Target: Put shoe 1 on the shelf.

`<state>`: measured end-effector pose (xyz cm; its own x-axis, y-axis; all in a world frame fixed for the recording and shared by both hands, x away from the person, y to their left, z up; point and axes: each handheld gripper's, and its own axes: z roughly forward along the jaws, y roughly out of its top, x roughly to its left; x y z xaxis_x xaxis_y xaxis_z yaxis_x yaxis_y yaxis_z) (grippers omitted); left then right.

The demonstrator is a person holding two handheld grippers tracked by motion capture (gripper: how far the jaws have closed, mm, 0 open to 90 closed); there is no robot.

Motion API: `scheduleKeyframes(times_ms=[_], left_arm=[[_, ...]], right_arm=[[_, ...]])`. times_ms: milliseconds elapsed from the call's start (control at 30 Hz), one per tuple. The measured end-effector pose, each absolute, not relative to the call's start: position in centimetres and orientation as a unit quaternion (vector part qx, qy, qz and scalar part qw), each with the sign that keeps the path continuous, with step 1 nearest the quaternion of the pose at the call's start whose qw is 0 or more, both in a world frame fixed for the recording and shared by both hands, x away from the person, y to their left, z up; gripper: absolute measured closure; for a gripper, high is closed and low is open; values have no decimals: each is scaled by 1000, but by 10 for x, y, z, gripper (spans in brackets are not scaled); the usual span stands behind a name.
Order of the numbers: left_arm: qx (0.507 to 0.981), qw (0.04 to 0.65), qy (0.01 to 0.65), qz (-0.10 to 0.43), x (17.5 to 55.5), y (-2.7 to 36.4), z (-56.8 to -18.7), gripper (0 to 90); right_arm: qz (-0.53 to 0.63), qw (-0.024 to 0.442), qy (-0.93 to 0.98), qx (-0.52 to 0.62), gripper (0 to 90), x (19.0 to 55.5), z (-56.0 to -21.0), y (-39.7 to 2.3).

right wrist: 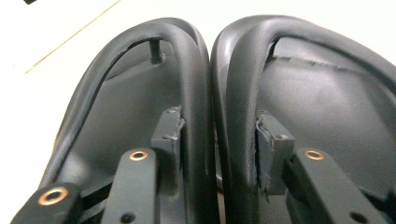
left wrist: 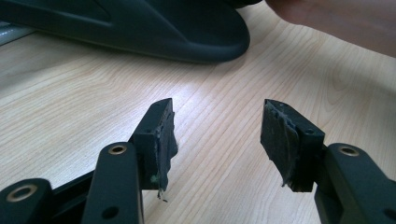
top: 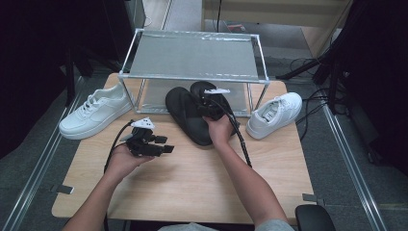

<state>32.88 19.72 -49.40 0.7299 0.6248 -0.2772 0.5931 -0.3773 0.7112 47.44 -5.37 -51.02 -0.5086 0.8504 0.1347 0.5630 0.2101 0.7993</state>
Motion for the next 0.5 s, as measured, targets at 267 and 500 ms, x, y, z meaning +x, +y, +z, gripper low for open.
scheduleKeyframes(times_ms=[267, 500], left_arm=[[827, 427, 366, 26, 327, 199, -491, 512], [827, 428, 363, 31, 327, 198, -483, 642]], right_arm=[[426, 174, 761, 457, 565, 469, -502, -60], [432, 164, 767, 445, 551, 455, -491, -70]])
